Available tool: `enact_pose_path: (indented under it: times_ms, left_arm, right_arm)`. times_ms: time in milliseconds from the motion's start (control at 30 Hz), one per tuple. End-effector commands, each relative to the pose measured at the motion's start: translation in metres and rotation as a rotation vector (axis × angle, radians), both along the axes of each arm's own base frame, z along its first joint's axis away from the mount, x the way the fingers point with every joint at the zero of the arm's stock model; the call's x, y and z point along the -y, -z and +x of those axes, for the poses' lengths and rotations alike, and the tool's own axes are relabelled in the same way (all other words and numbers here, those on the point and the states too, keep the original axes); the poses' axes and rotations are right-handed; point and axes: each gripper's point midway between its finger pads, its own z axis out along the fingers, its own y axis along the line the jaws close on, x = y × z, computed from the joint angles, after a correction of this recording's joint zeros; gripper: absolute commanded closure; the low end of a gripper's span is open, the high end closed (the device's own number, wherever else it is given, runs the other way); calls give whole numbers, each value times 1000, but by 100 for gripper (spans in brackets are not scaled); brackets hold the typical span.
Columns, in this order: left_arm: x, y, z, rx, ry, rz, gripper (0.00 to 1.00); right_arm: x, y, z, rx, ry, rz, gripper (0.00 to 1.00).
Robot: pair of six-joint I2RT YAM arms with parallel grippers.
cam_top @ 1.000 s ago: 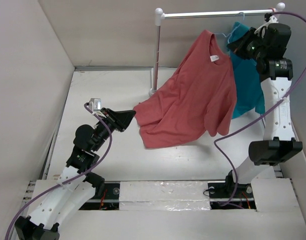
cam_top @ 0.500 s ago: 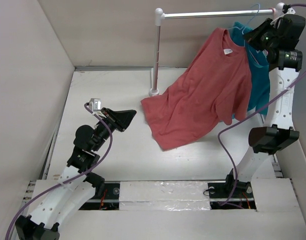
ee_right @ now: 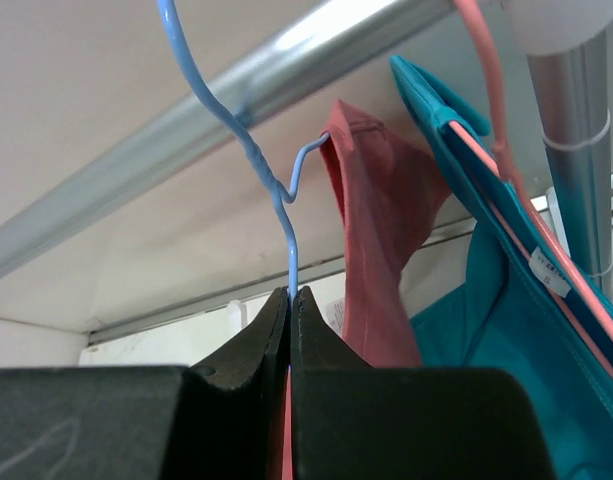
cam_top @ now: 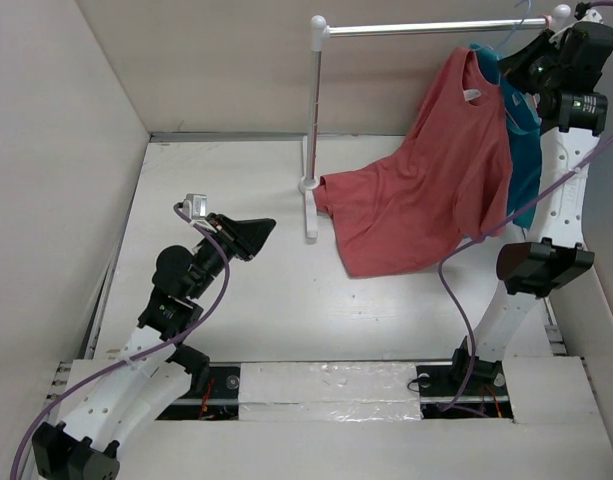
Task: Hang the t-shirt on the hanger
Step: Place the hanger at the clothesline, then reset both arms
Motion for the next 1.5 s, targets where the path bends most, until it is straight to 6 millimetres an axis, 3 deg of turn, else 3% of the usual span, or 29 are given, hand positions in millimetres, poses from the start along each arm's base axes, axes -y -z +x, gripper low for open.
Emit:
enact_pose_path:
  times_ms: [0,300,333,433,467,500,533,567,633,667,700,733,800,833,900,933,967,1000,1033,1067,1133,1167,1200,1233,1267,1300,1333,1467]
  left_arm:
    - [1,-12,0,48,6,-28,84]
    - [0,-11,1,41,-3,-28,84]
    - [0,-12,1,40,0,-27,84]
    - [0,-15,0,41,4,-30,83]
    - [1,-16,0,39,7,-30,81]
    - [1,-17,-1,36,9,-34,81]
    - [2,-16,-1,33,14,-36,80]
    - [3,-17,-1,27,17,-41,77]
    - [4,-16,-1,14,25,-50,72]
    - [5,-15,-1,5,28,-50,69]
    - [5,-16,-1,4,28,-51,68]
    - [4,-16,-1,0,27,-53,66]
    - [3,-21,-2,2,22,-55,62]
    - [2,-23,-2,4,18,-55,60]
    - [0,-32,-4,16,9,-52,56]
    - [-2,-32,-4,9,2,-45,55]
    - [-3,-38,-5,13,-2,-44,52]
    - [-4,-40,-6,17,-9,-41,51]
    - [-6,-43,-6,21,-19,-38,50]
    - [-9,-51,-7,28,-25,-37,48]
    - [-15,-60,-6,44,-63,-19,47]
    - [-20,-73,-11,61,-73,-18,47]
    - [-23,-82,-12,84,-87,-21,47]
    - [-28,-89,-15,97,-106,-13,46]
    - [-34,-104,-22,123,-119,-20,45]
    - [-38,-113,-26,143,-130,-23,45]
    - [-42,-122,-29,165,-145,-21,44]
    - [-56,-166,-51,253,-163,-46,43]
  right_arm:
    - [7,-33,3,124,15,-40,100]
    - [17,5,20,62,27,-33,100]
    - [17,16,22,39,26,-26,100]
    - [14,5,13,97,23,-21,100]
    - [17,22,13,68,30,3,100]
    - [14,6,3,118,24,-1,85]
    - [11,5,-1,124,14,8,75]
    - [8,17,-4,107,12,35,67]
    - [11,-6,-22,181,19,49,47]
    - [6,-11,-29,198,7,75,43]
    - [3,-1,-33,183,1,93,41]
    - [-5,-25,-50,252,-19,90,37]
    - [-13,-22,-63,262,-41,120,29]
    - [-22,-42,-82,323,-72,108,0]
    - [-31,-54,-101,361,-97,114,0]
    - [-34,-48,-107,360,-104,119,0]
    - [-44,-71,-135,433,-127,109,0]
    - [-50,-82,-150,485,-144,101,0]
    - [-54,-71,-158,482,-159,112,0]
    - [-73,-88,-194,547,-216,108,0]
    - [-93,-96,-229,620,-286,94,0]
    - [-104,-82,-241,611,-335,88,0]
    - [-118,-94,-280,681,-370,47,0]
    - [-124,-89,-296,671,-383,34,0]
    - [-124,-86,-311,682,-360,-16,0]
    - [-129,-93,-348,739,-337,-53,0]
    - [-127,-84,-359,703,-304,-47,0]
    - [-121,-93,-422,770,-197,-92,0]
